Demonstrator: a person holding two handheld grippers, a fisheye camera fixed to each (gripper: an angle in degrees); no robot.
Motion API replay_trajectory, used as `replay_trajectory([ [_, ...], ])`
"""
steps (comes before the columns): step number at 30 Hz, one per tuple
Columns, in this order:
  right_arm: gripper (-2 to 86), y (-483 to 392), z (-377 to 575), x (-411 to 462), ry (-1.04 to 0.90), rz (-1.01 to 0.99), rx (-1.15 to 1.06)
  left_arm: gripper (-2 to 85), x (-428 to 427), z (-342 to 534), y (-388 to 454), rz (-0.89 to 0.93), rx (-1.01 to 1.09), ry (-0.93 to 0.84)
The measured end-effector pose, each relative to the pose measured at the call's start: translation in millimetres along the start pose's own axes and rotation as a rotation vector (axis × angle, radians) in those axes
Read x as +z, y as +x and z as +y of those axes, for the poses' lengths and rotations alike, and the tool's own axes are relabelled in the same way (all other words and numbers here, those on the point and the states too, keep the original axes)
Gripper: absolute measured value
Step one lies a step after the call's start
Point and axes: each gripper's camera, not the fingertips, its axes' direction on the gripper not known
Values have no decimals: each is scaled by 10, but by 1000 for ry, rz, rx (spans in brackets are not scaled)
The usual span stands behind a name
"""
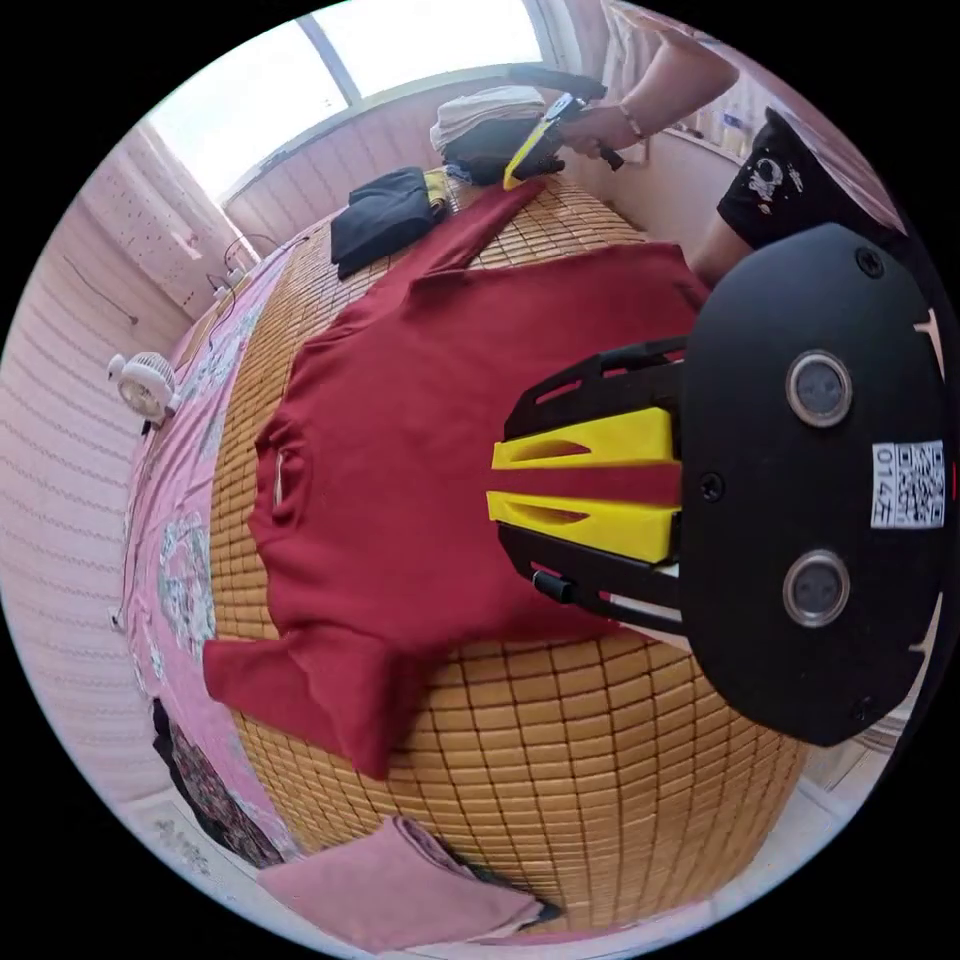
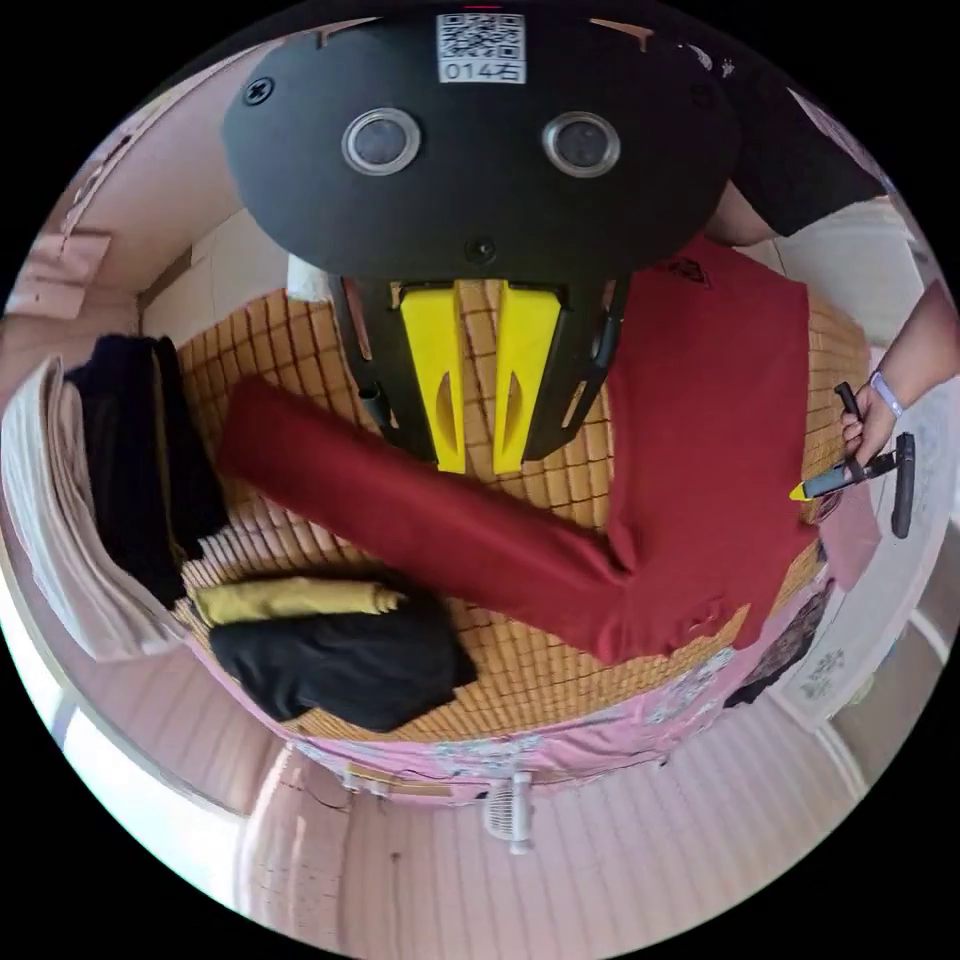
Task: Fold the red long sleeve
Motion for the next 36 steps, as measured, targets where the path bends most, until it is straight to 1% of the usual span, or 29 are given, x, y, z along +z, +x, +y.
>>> replay_trajectory([
  [1, 55, -300, -282, 84, 18, -62, -101, 51, -81, 199, -124, -37, -48, -6],
  [2, 55, -455, -422, 128, 29, -92, -150, 54, -147, 377, -228, -46, -94, -14],
  [4, 57, -1104, -1006, 327, 55, -227, -320, 56, -221, 606, -323, -40, -134, -15],
  [5, 59, -1272, -1159, 379, 56, -267, -353, 56, -255, 733, -355, -44, -151, -15],
  [7, 65, -1955, -1777, 574, 49, -398, -449, 53, -261, 880, -389, -46, -169, -28],
  [8, 67, -2126, -1925, 625, 50, -416, -464, 53, -242, 964, -407, -49, -177, -47],
  [10, 77, -2830, -2463, 856, 62, -410, -534, 52, -179, 1075, -439, -57, -189, -103],
  [11, 80, -3003, -2584, 921, 62, -402, -550, 51, -235, 1148, -443, -34, -179, -62],
  [13, 86, -3659, -2998, 1199, 45, -374, -584, 48, -310, 1211, -441, -24, -168, -53],
  [16, 92, -4381, -3347, 1562, -14, -317, -615, 46, -442, 1277, -380, -39, -95, -51],
  [20, 98, -4856, -3615, 1977, -138, -279, -507, 44, -651, 1470, -390, -22, -100, 4],
  [22, 85, -4986, -3686, 2229, -207, -167, -477, 44, -739, 1523, -416, -4, -109, 9],
  [24, 44, -5016, -3727, 2218, -146, -135, -507, 44, -830, 1563, -442, 12, -109, 5],
  [26, 26, -5009, -3822, 2223, -170, -181, -540, 43, -952, 1630, -475, 29, -122, 8],
  [27, 20, -4972, -3905, 2198, -205, -239, -556, 43, -984, 1648, -478, 31, -124, 10],
  [28, 15, -4906, -3983, 2101, -218, -324, -579, 43, -1047, 1681, -477, 31, -123, 14],
  [29, 14, -4867, -4016, 2019, -211, -369, -595, 44, -1113, 1712, -480, 33, -127, 16],
  [31, 10, -4674, -4091, 1561, -159, -582, -728, 45, -1219, 1758, -511, 53, -156, 19],
  [32, 10, -4615, -4099, 1432, -148, -657, -784, 46, -1308, 1798, -556, 83, -192, 22],
  [33, 10, -4473, -4122, 1176, -135, -825, -892, 46, -1359, 1823, -582, 106, -210, 24],
  [34, 11, -4312, -4176, 947, -128, -979, -955, 48, -1486, 1880, -627, 169, -230, 44],
  [36, 15, -4116, -4292, 728, -110, -1121, -971, 52, -1748, 1980, -685, 223, -260, 100],
])
